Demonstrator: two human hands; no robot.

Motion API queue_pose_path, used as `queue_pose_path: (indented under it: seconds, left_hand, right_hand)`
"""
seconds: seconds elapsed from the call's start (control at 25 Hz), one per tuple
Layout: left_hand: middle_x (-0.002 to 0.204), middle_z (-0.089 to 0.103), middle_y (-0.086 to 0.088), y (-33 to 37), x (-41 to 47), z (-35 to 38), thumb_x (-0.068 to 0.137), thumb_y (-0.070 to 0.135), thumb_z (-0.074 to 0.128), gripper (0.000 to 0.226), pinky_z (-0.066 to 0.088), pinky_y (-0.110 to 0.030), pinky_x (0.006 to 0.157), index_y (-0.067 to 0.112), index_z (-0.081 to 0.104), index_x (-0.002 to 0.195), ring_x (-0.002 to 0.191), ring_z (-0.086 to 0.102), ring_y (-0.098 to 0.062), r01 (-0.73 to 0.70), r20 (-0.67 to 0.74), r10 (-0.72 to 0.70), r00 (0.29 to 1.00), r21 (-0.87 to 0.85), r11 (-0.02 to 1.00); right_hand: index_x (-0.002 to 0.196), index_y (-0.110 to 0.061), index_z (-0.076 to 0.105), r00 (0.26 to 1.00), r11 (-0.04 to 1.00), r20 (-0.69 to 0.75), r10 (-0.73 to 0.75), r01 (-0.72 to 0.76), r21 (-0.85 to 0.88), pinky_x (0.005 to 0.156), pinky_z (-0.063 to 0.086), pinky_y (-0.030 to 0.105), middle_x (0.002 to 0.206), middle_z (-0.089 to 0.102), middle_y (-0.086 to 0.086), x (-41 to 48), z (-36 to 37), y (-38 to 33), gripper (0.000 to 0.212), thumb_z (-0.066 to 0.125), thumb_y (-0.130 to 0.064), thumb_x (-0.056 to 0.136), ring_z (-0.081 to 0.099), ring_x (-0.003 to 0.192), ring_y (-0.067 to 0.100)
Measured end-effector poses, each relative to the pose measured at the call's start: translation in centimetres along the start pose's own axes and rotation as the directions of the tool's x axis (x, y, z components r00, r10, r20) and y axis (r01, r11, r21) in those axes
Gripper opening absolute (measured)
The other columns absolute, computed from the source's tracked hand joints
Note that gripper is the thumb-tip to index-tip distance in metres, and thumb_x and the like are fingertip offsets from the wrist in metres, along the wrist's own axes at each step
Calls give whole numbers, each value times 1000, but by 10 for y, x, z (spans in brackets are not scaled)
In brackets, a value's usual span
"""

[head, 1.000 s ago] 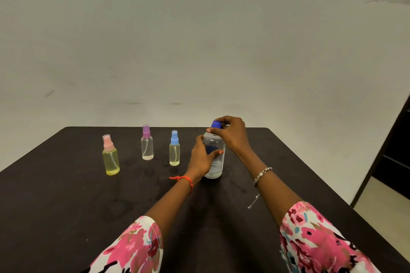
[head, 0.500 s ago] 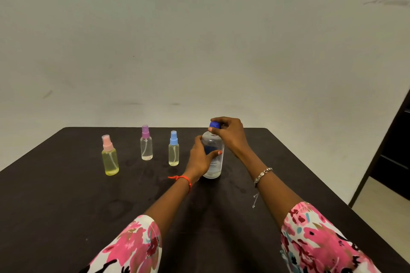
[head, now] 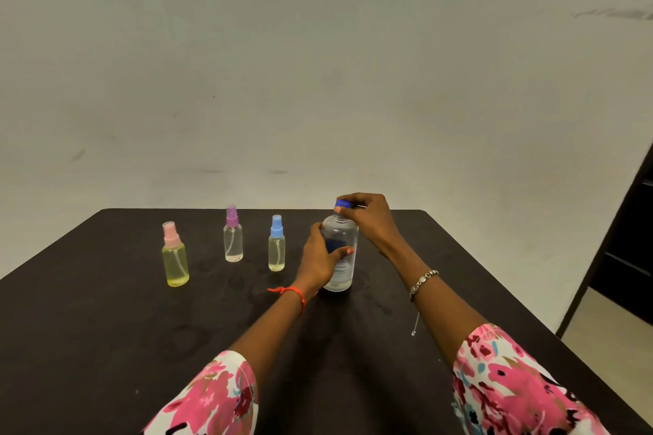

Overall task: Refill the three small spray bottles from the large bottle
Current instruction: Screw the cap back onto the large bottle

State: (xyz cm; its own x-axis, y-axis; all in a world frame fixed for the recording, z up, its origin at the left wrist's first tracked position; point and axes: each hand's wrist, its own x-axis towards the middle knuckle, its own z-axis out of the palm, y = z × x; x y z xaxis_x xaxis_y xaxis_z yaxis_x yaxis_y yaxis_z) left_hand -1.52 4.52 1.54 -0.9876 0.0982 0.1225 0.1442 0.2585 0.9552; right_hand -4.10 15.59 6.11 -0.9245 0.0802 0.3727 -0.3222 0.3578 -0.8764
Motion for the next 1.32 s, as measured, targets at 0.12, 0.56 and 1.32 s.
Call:
queue_pose_path:
  seconds: [0.12, 0.56, 1.32]
  left_hand:
    - [141, 40, -13, -1, 0, 0, 83, 14, 63, 65, 35, -40, 107, 11, 26, 136, 130, 40, -28, 2, -7, -2, 1000, 15, 1000]
    - [142, 40, -12, -2, 1, -1, 83, 14, 64, 65, 35, -38, 107, 10, 26, 135, 131, 39, -27, -12, -4, 12, 1000, 17, 1000]
    - [141, 41, -12, -7, 4, 1, 83, 14, 64, 63, 36, -36, 105, 10, 27, 134, 129, 41, -27, -19, -20, 20, 1000, 43, 999]
  right_hand:
    - [95, -2, 62, 997, 998, -75, 17, -21, -53, 68, 49, 16, 93, 64, 10, -1, 6, 1, 34, 78, -19, 70, 60, 82, 18]
    - [101, -4, 66, 998, 999, 33, -46, 47, -14, 76, 50, 19, 110, 66, 17, 2, 2, 4, 22, 66, -7, 79, 60, 93, 18]
    - [104, -5, 66, 984, 975, -7, -179, 176, -134, 68, 46, 2, 104, 68, 15, -1, 6, 12, 23, 65, -12, 82, 61, 91, 18]
